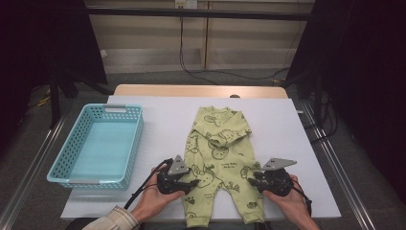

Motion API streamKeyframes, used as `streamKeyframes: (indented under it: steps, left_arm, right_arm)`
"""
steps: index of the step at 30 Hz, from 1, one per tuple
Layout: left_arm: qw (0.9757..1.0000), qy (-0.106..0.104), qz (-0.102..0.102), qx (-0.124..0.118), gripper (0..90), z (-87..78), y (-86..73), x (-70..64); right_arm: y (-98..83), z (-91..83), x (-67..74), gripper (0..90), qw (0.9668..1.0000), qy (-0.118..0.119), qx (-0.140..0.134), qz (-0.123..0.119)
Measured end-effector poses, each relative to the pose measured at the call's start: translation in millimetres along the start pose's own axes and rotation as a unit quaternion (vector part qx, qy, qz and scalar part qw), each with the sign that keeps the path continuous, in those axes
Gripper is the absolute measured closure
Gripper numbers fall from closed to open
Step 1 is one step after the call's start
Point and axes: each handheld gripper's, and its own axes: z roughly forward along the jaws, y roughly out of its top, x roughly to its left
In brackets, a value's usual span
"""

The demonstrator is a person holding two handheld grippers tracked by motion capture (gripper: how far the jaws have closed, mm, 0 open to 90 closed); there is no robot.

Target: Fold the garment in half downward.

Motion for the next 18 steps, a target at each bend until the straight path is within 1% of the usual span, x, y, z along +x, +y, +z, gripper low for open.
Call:
streamKeyframes:
  steps: [1, 2, 3, 4, 5, 6, 8, 9, 10, 11, 12, 13, 14, 15, 16, 17, 18]
  left_arm:
    - [1.0, 0.0, 0.0, 0.007, 50.0, -1.1, 0.3, 1.9]
    - [1.0, 0.003, -0.003, -0.004, 53.5, 0.1, -0.5, 3.0]
    - [1.0, 0.003, -0.004, -0.003, 57.4, -0.4, -0.6, 4.2]
    - [1.0, 0.003, -0.001, 0.001, 60.6, -1.6, -0.7, 5.4]
    - [1.0, -0.003, -0.004, 0.005, 65.6, -2.8, -0.5, 6.2]
    - [0.9999, -0.006, -0.008, 0.001, 75.2, -2.9, -0.9, 6.0]
    - [0.9999, -0.011, 0.0, 0.009, 81.4, -3.8, -0.6, 6.7]
    - [0.9999, -0.012, -0.001, 0.006, 86.1, -3.6, -0.5, 6.0]
    - [0.9997, -0.024, -0.001, -0.01, 87.9, -1.1, -1.3, 6.9]
    - [0.9996, -0.027, -0.005, -0.01, 88.7, -1.5, -1.3, 7.3]
    - [0.9999, -0.011, -0.007, 0.003, 89.0, -3.2, -0.4, 5.8]
    - [0.9999, -0.012, -0.007, 0.003, 89.2, -3.4, -0.4, 6.6]
    - [0.9998, -0.013, -0.012, 0.002, 89.3, -3.4, -0.5, 6.7]
    - [0.9999, -0.013, -0.009, 0.002, 89.4, -3.6, -0.6, 7.2]
    - [0.9999, -0.014, -0.008, 0.002, 89.4, -3.7, -0.7, 7.4]
    - [0.9999, -0.013, -0.008, 0.002, 89.4, -3.8, -0.8, 7.3]
    - [0.9998, -0.017, -0.008, 0.006, 89.4, -4.9, -0.5, 7.5]
  right_arm:
    - [-0.1, 0.0, -0.7, 76.6, 1.0, 0.006, -0.001, -0.002]
    - [-0.3, -0.2, -1.2, 83.5, 1.0, 0.006, -0.002, -0.004]
    - [-0.3, -0.2, -1.0, 87.7, 1.0, 0.006, -0.002, -0.007]
    - [-0.1, 0.1, -0.5, 89.5, 0.9999, 0.009, -0.001, -0.006]
    - [0.1, 0.3, -0.5, 90.0, 0.9999, 0.007, -0.002, -0.009]
    - [0.3, 0.5, -0.3, 90.0, 0.9999, 0.008, -0.003, -0.012]
    - [0.6, 0.0, -0.1, 90.0, 0.9999, 0.009, -0.001, -0.008]
    - [0.7, -0.2, -0.3, 90.0, 0.9999, 0.01, -0.001, -0.008]
    - [0.7, -0.6, -0.6, 90.0, 0.9999, 0.011, -0.002, -0.007]
    - [0.7, -1.1, -1.5, 90.0, 0.9999, 0.011, -0.007, -0.007]
    - [0.8, -2.8, -1.9, 90.0, 0.9999, 0.012, -0.011, -0.003]
    - [0.7, -4.7, -3.1, 90.0, 0.9997, 0.014, -0.019, 0.001]
    - [0.4, -7.1, -3.5, 89.5, 0.9996, 0.014, -0.022, 0.007]
    - [-0.4, -8.3, -4.5, 85.1, 0.9995, 0.014, -0.028, 0.006]
    - [-1.3, -9.2, -5.1, 74.9, 0.9995, 0.003, -0.031, 0.003]
    - [-2.2, -10.8, -5.8, 66.6, 0.9995, -0.007, -0.029, 0.007]
    - [-3.0, -12.1, -7.8, 63.5, 0.9994, -0.005, -0.034, 0.005]
